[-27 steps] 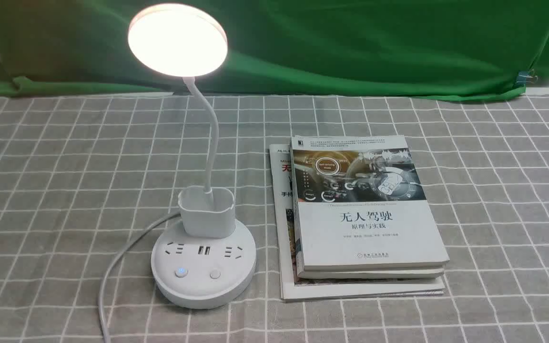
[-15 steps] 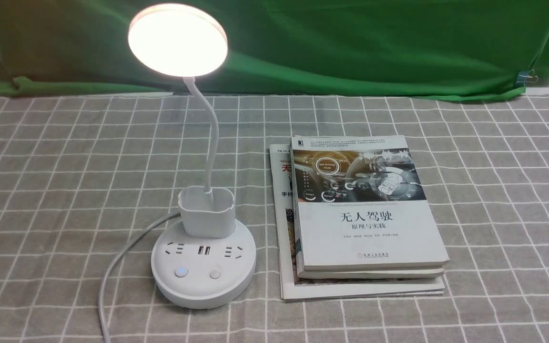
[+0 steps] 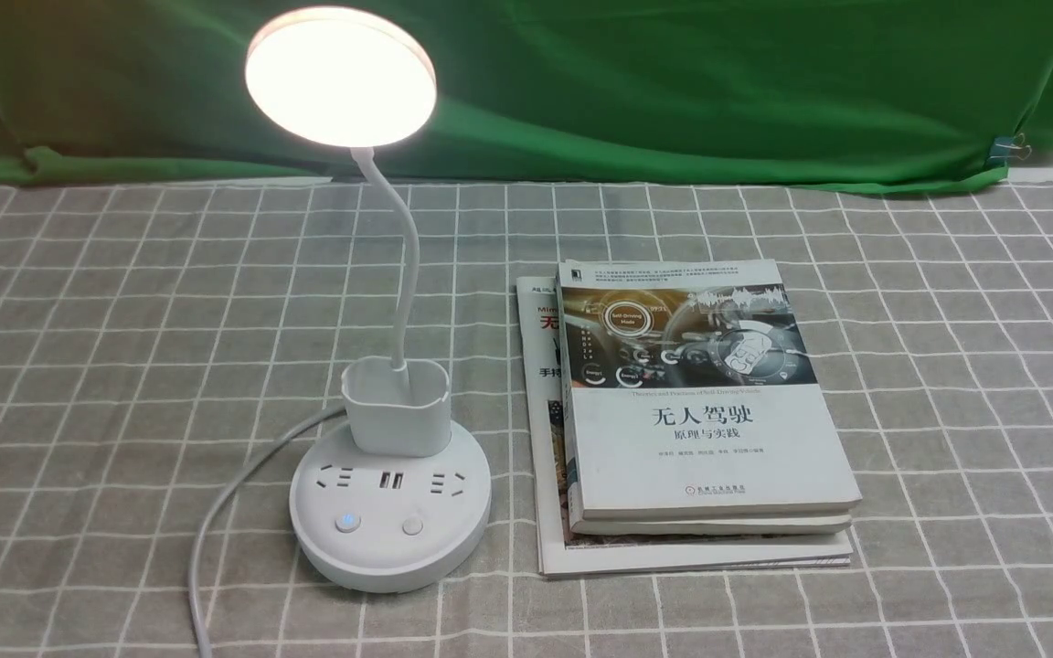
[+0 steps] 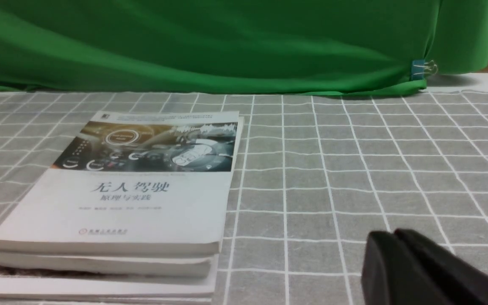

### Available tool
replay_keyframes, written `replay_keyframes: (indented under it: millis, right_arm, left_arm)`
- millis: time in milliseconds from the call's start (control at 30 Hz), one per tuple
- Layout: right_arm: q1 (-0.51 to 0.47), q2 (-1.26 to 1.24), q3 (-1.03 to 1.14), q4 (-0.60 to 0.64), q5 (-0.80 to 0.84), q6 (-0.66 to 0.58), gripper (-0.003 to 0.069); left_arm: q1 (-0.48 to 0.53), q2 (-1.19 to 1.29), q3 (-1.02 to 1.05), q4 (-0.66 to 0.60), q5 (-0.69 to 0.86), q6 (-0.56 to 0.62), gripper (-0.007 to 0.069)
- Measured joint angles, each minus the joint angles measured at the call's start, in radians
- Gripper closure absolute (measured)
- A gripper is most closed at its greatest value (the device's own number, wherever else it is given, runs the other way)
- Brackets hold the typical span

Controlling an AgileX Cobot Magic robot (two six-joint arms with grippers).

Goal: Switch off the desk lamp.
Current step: Use the left arm to press the button switch on the lamp holder

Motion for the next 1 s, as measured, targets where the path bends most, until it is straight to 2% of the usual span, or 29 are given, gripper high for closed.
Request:
replay_keyframes:
  millis: [133,267,333,467,533,567,633,667,800,900,1000]
  right_arm:
    - [0.000,0.000,0.000,0.000,0.000,0.000,0.0622]
    - [0.000,0.000,0.000,0.000,0.000,0.000,0.0622]
    - [0.000,0.000,0.000,0.000,0.000,0.000,0.0622]
    - [0.000,0.000,0.000,0.000,0.000,0.000,0.0622]
    - [0.000,0.000,0.000,0.000,0.000,0.000,0.0622]
    - [0.000,0.000,0.000,0.000,0.000,0.000,0.0622]
    - [0.000,0.000,0.000,0.000,-0.002,0.000,0.0622]
    - [0.000,0.000,0.000,0.000,-0.002,0.000,0.0622]
    - [0.000,0.000,0.000,0.000,-0.001,0.000,0.0622]
    - [0.000,0.000,0.000,0.000,-0.001,0.000,0.0622]
    - [0.000,0.000,0.000,0.000,-0.001,0.000,0.0622]
  left_arm:
    - [0.000,0.000,0.000,-0.144,-0.077,-0.009,0.0606]
    - [0.000,0.000,0.000,-0.166,-0.160,-0.009,0.0606]
    - [0.000,0.000,-0.005,-0.157,-0.144,-0.009,0.0606]
    - [0.000,0.088,-0.144,-0.047,0.032,-0.009,0.0606]
    - [0.000,0.191,-0.271,0.032,0.188,-0.009,0.0606]
    - [0.000,0.203,-0.271,0.032,0.202,-0.009,0.0606]
    - [0.000,0.383,-0.435,0.103,0.399,0.021,0.0606]
    - [0.000,0.396,-0.435,0.103,0.411,0.021,0.0606]
    - [-0.002,0.698,-0.615,0.122,0.643,0.160,0.0606]
    - [-0.038,0.839,-0.666,0.117,0.701,0.191,0.0606]
    - [-0.171,1.033,-0.729,0.157,0.709,0.203,0.0606]
